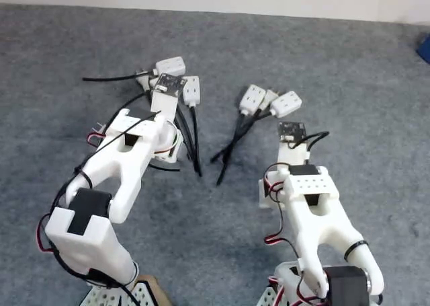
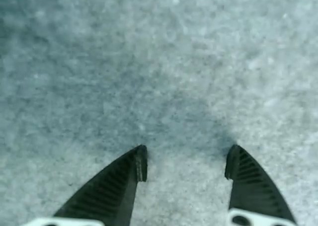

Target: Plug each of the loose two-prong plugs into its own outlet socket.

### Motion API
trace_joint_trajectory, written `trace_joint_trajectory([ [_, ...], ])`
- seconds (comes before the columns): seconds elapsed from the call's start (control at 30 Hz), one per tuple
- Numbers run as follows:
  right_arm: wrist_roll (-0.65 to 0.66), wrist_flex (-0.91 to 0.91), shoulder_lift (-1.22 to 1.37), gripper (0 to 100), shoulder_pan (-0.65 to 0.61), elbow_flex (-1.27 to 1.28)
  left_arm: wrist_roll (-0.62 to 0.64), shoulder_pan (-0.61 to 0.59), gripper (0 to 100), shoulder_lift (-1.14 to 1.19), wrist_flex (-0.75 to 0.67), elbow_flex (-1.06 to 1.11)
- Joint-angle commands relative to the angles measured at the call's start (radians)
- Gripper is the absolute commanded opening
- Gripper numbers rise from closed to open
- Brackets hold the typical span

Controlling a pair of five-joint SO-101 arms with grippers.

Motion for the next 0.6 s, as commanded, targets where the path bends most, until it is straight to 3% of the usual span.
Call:
trace_joint_trajectory([
  [0.0,-0.002,-0.044,-0.022,25.6,-0.013,-0.004,0.002,0.030,26,-0.031,-0.009,-0.002],
  [0.57,-0.002,-0.047,-0.022,25.6,-0.012,-0.001,0.000,0.064,26,-0.031,-0.011,0.105],
])
